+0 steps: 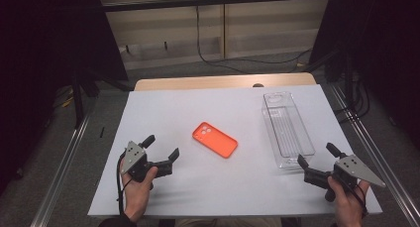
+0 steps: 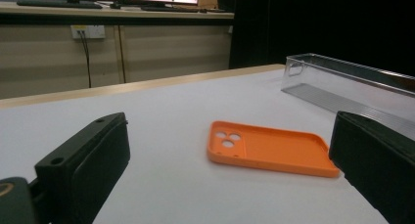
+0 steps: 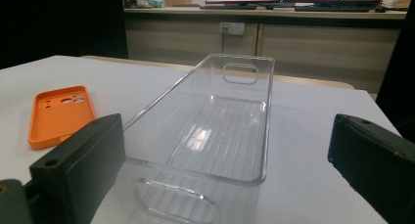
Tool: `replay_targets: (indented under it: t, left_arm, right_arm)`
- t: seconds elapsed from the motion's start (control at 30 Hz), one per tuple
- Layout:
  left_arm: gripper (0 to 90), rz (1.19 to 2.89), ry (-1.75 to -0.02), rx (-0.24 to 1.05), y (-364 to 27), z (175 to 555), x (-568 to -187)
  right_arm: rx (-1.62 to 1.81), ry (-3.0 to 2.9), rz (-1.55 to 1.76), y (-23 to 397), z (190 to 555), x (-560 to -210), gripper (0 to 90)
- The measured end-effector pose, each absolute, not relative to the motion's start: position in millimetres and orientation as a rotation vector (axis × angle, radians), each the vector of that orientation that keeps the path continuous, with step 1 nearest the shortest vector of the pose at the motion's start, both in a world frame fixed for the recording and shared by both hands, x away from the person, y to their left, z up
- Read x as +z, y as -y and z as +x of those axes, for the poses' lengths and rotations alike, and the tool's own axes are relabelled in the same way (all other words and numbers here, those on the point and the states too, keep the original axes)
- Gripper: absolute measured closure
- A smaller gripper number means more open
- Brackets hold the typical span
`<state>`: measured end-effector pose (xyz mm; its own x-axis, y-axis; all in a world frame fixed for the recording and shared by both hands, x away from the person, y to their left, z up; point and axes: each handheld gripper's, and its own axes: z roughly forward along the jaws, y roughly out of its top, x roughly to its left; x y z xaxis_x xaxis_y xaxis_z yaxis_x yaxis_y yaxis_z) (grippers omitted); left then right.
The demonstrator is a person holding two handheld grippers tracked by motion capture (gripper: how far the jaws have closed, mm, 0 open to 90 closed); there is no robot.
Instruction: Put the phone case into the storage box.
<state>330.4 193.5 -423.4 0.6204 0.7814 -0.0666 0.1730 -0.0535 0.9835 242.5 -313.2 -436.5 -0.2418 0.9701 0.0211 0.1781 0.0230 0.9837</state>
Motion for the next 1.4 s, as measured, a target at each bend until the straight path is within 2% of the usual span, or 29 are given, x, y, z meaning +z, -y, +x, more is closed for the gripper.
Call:
replay_targets:
  t: [0.8, 1.2, 1.23, 1.4]
  left_arm:
    - [1.7, 1.569, -0.68, 0.545, -127.4, 352.2, -406.9]
    - [1.9, 1.591, -0.663, 0.539, -107.9, 364.8, -409.0]
    - [2.1, 1.585, -0.678, 0.507, -103.5, 367.9, -408.6]
    - [2.1, 1.605, -0.638, 0.539, -94.7, 373.2, -404.4]
  right_arm:
    - [1.312, -1.534, 1.187, 311.8, 240.5, -435.3, 0.1]
    - [1.318, -1.528, 1.169, 311.9, 237.6, -434.6, 0.0]
    - [1.318, -1.529, 1.165, 311.6, 237.4, -434.3, 0.0]
    - [1.322, -1.53, 1.16, 311.0, 237.4, -434.2, 0.0]
